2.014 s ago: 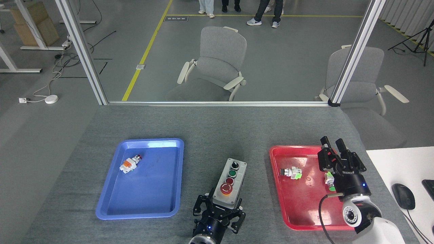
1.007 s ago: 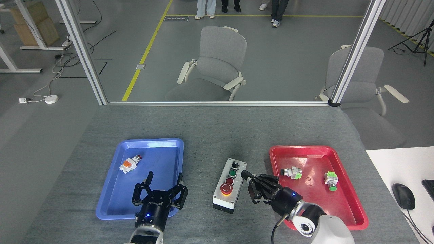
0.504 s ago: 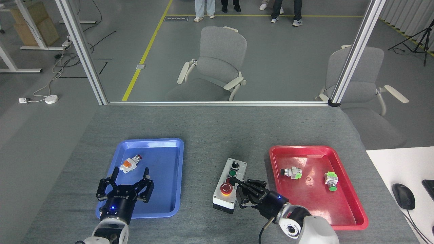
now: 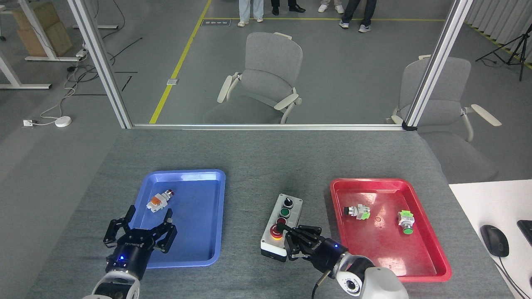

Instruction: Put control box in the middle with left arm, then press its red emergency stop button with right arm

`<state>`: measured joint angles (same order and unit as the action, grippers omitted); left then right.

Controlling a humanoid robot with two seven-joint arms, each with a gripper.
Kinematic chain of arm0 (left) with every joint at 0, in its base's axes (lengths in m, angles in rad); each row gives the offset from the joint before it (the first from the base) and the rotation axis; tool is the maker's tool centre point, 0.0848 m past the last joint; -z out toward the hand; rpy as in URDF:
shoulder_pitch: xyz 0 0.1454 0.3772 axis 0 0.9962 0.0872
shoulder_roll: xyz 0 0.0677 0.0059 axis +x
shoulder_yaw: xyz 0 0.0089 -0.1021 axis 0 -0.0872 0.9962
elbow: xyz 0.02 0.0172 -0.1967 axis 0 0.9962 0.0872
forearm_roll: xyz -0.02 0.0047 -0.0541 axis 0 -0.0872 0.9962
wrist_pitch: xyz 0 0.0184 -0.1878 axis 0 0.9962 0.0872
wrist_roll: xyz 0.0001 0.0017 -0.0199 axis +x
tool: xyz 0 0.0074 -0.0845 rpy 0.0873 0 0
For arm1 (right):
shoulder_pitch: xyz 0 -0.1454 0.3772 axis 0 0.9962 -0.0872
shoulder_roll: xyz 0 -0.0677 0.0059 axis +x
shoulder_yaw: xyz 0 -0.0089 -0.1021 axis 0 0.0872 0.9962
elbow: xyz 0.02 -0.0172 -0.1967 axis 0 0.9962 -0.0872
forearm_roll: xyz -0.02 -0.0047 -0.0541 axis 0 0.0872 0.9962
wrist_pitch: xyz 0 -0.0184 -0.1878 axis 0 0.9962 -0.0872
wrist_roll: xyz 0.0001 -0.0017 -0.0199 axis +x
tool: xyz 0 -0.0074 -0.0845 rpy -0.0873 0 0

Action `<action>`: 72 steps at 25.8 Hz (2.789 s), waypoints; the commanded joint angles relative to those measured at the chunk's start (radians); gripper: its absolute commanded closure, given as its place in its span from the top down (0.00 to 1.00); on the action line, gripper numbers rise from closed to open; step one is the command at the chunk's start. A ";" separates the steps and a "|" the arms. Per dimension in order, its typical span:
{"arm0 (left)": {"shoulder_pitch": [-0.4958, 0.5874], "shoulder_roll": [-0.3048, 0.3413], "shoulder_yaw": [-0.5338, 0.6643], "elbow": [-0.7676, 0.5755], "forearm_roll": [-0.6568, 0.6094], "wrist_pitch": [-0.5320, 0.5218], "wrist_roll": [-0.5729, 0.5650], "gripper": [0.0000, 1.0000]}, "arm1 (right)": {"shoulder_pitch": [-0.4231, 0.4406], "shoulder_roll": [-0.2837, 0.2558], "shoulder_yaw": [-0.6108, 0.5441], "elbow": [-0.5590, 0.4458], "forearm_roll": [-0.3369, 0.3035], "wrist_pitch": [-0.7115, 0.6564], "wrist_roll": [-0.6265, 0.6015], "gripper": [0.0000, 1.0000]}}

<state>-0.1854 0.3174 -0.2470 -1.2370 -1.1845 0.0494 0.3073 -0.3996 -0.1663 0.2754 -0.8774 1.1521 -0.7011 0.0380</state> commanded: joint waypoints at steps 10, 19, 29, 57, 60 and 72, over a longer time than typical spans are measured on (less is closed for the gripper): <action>0.035 0.071 -0.005 -0.041 0.042 -0.025 0.009 0.99 | 0.008 -0.001 0.004 0.049 0.048 0.000 0.002 0.00; 0.032 0.068 -0.001 -0.045 0.043 -0.025 0.009 0.99 | -0.007 0.002 -0.047 0.014 -0.144 -0.017 -0.095 1.00; 0.029 0.066 0.008 -0.044 0.063 -0.025 0.009 0.99 | -0.008 -0.035 -0.242 -0.035 -0.287 0.092 -0.102 1.00; 0.021 0.068 0.038 -0.045 0.134 -0.037 0.000 0.99 | 0.283 -0.065 -0.332 -0.491 -0.043 0.790 -0.179 1.00; 0.021 0.068 0.038 -0.045 0.129 -0.039 -0.002 0.99 | 0.283 -0.065 -0.334 -0.491 -0.046 0.790 -0.181 1.00; 0.004 0.069 0.038 -0.102 0.118 -0.031 -0.103 0.99 | 0.280 -0.068 -0.334 -0.488 -0.038 0.792 -0.182 1.00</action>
<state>-0.1763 0.3857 -0.2088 -1.3109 -1.0671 0.0115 0.2170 -0.1184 -0.2349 -0.0583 -1.3654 1.1124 0.0896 -0.1437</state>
